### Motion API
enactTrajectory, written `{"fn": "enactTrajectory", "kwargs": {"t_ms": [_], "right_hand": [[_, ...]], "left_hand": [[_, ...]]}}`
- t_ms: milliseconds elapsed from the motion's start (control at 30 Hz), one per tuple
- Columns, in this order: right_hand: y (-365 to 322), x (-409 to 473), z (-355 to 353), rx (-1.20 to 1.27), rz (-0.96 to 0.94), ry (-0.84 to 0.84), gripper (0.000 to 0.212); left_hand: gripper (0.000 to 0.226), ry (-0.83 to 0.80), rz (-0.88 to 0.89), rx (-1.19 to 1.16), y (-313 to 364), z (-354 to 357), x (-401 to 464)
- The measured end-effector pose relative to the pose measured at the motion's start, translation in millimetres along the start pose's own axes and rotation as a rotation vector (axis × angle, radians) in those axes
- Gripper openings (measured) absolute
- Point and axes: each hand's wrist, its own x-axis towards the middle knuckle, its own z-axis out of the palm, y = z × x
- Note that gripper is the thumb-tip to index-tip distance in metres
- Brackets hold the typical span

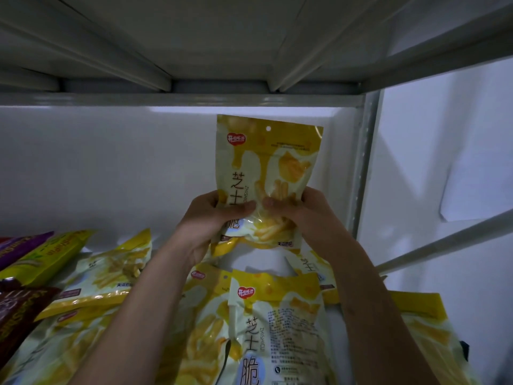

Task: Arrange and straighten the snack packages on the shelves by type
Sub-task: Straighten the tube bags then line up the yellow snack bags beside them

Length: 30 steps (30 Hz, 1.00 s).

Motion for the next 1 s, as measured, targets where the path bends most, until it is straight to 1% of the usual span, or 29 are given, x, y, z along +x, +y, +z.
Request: {"fn": "enactTrajectory", "kwargs": {"t_ms": [100,133,200,300,433,500,567,600,667,733,833,900,933,1000], "right_hand": [[1.0,1.8,-0.2,-0.002,0.001,0.06,0.031],[0.8,2.5,-0.3,-0.012,0.004,0.063,0.028],[0.2,3.3,-0.5,-0.045,0.011,0.055,0.023],[0.9,3.3,0.7,-0.058,0.034,0.035,0.024],[-2.6,2.6,2.1,-0.061,0.033,0.019,0.035],[-4.3,1.6,0.8,-0.071,0.042,0.011,0.032],[-3.9,0.9,-0.4,-0.067,0.042,0.043,0.028],[-3.4,0.5,-1.1,-0.052,0.041,0.064,0.027],[-3.1,0.1,-1.6,-0.018,0.04,0.093,0.025],[-3.4,-0.1,-1.1,0.011,0.047,0.103,0.03],[-4.1,-0.1,0.0,0.054,0.051,0.098,0.043],[-5.9,-0.3,0.6,0.052,0.08,0.06,0.052],[-6.8,-0.8,1.1,0.025,0.096,0.032,0.049],[-6.7,-0.8,2.4,-0.057,0.111,0.001,0.037]], "left_hand": [[0.051,-0.038,-0.006,-0.024,3.2,2.9,-2.3],[0.052,-0.057,-0.016,-0.028,4.0,3.8,-3.5],[0.047,-0.085,-0.024,-0.005,3.6,5.1,-4.0],[0.032,-0.032,-0.021,0.026,2.8,6.8,-3.9],[0.028,-0.009,-0.046,-0.017,1.7,3.7,-1.7],[0.028,-0.019,-0.067,-0.044,1.1,2.5,0.3],[0.028,-0.042,-0.072,-0.041,0.6,4.0,0.6],[0.031,-0.069,-0.074,-0.049,0.5,5.4,-0.4],[0.043,-0.151,-0.062,-0.061,0.8,7.1,-3.2],[0.051,-0.197,-0.027,0.014,1.9,6.9,-5.8],[0.051,-0.14,0.011,0.089,0.1,4.7,-3.9],[0.042,-0.092,0.028,0.084,-0.8,4.0,-2.3],[0.036,-0.072,0.03,0.072,-1.1,4.1,-1.5],[0.03,-0.04,0.04,0.082,-1.7,4.4,0.0]]}}
